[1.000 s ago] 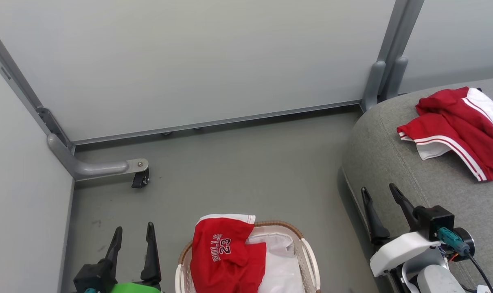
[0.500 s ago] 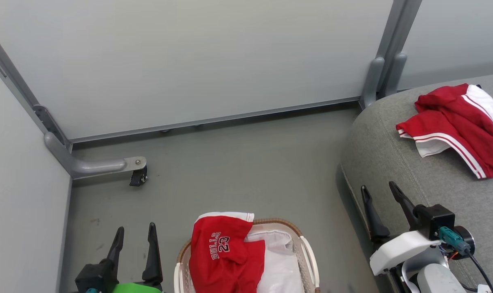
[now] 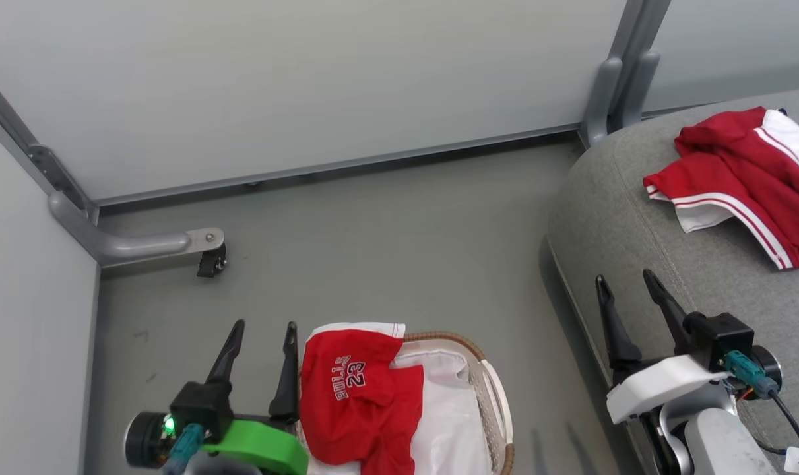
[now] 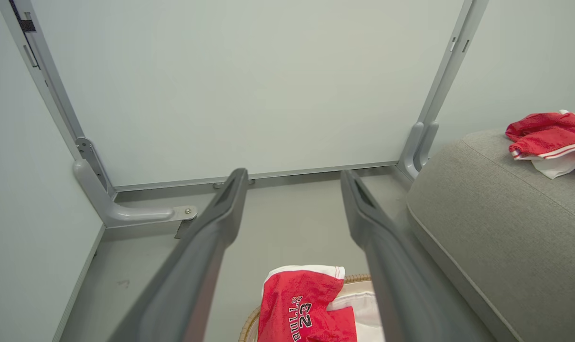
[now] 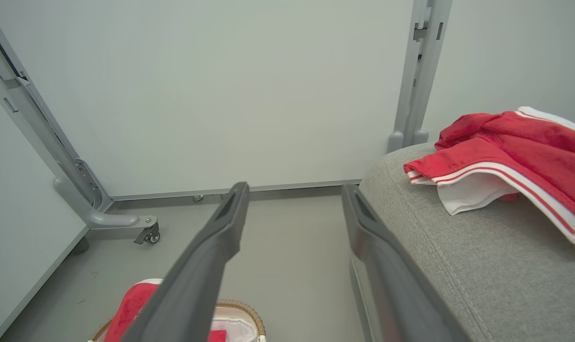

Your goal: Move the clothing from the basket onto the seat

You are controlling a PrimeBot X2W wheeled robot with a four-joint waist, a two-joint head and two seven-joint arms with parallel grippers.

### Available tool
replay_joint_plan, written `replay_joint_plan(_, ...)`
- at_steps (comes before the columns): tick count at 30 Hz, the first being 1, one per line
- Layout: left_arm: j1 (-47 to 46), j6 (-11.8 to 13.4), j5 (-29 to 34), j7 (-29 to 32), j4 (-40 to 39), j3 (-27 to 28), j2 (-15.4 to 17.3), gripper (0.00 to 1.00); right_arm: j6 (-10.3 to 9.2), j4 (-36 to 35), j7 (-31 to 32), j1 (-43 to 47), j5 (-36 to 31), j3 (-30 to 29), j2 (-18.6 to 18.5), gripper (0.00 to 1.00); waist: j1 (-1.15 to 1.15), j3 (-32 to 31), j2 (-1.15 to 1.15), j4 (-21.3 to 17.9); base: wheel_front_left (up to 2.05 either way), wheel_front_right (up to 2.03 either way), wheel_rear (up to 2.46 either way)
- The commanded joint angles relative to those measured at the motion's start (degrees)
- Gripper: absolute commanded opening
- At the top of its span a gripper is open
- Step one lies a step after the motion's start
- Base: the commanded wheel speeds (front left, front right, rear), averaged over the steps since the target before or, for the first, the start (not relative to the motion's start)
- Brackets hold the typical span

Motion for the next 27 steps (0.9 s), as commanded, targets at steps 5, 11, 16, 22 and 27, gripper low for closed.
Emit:
replay_joint_plan(5, -8.91, -1.34, 2.77, 0.04, 5.19, -5.9, 0.07, 1.0, -0.06, -2.78, -0.12, -3.47, -0.75, -0.38, -0.19, 1.0, 0.0, 9.69, 0.0, -1.99, 0.0, 0.0, 0.0)
replay_joint_plan(11, -17.81, -2.0, 7.36, 0.04, 15.14, -10.89, 0.14, 1.0, -0.06, -5.81, -0.12, -7.15, -0.35, 0.49, -0.19, 1.0, 0.0, 18.51, 0.0, -4.6, 0.0, 0.0, 0.0)
replay_joint_plan(16, -24.89, -2.88, 10.19, 0.04, 24.11, -15.29, 0.54, 1.0, -0.06, -9.08, -0.13, -9.88, -0.02, 1.28, -0.17, 1.0, 0.0, 25.95, 0.0, -7.02, 0.0, 0.0, 0.0)
replay_joint_plan(22, -31.7, -3.3, 11.57, 0.04, 34.81, -18.8, 1.18, 1.0, -0.07, -11.35, -0.12, -12.78, 1.15, 2.02, -0.15, 1.0, 0.0, 33.44, 0.0, -9.89, 0.0, 0.0, 0.0)
replay_joint_plan(27, -36.42, -3.41, 12.54, 0.04, 41.76, -21.74, 1.34, 1.0, -0.07, -12.13, -0.12, -14.8, 1.31, 3.55, -0.15, 1.0, 0.0, 38.59, 0.0, -11.63, 0.0, 0.0, 0.0)
